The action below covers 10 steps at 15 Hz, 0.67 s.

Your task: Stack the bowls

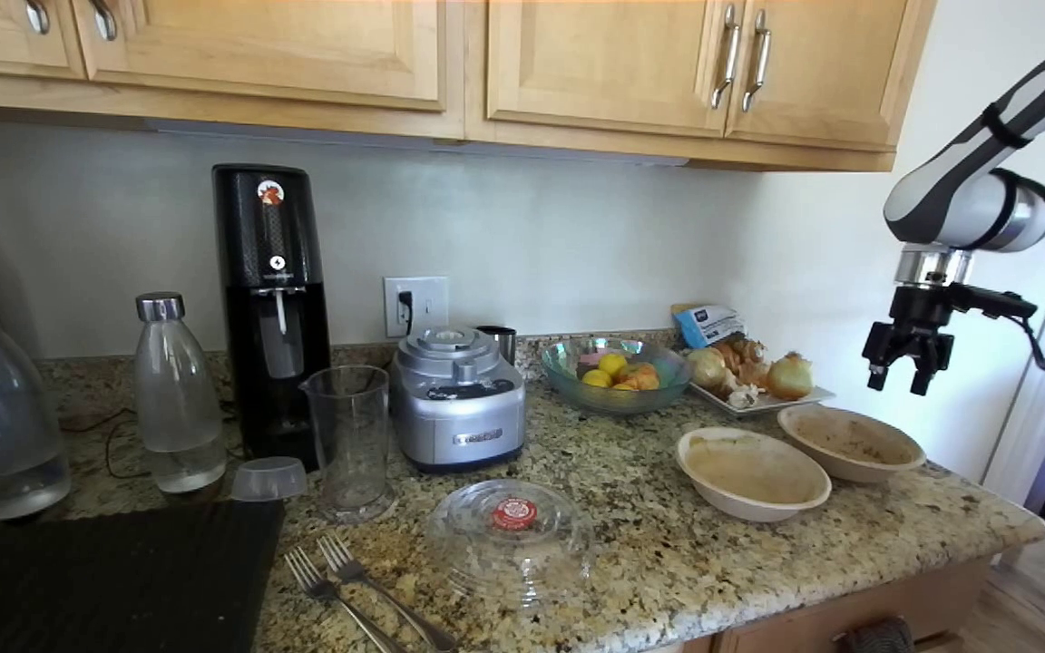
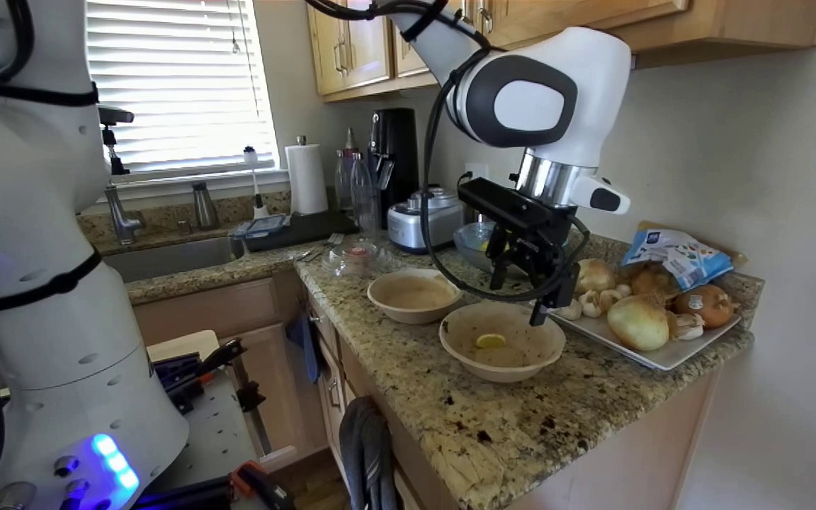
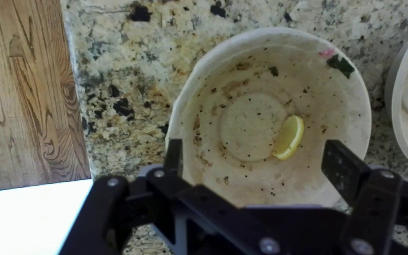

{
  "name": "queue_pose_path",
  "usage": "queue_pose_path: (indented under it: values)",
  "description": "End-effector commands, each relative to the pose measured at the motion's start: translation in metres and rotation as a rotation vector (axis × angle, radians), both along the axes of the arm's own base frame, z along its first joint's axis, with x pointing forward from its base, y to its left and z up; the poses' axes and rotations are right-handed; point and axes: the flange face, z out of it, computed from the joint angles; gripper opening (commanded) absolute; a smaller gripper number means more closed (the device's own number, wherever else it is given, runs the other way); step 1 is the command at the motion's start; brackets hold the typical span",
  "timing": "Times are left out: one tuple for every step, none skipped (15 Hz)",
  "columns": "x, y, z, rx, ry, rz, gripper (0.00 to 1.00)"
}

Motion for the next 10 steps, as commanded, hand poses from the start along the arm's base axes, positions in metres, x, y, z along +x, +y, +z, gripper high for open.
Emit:
queue_pose_path:
  values:
    - [0.002, -0.027, -0.009, 0.038, -0.018, -0.026, 1.00]
    - [0.002, -0.034, -0.012, 0.041, -0.027, -0.023, 1.00]
    - [0.002, -0.039, -0.015, 0.040, -0.029, -0.020, 1.00]
    - [0.002, -0.044, -0.018, 0.034, -0.023, -0.019, 1.00]
    - [0.001, -0.032, -0.015, 0.023, -0.008, -0.023, 1.00]
    - [0.001, -0.035, -0.017, 0.022, -0.006, -0.025, 1.00]
    - [0.001, -0.035, -0.019, 0.023, -0.003, -0.025, 1.00]
    - [0.002, -0.034, -0.019, 0.024, -0.002, -0.022, 1.00]
    - [0.003, -0.032, -0.019, 0.025, -0.003, -0.018, 1.00]
    - [0.003, -0.031, -0.019, 0.025, -0.003, -0.017, 1.00]
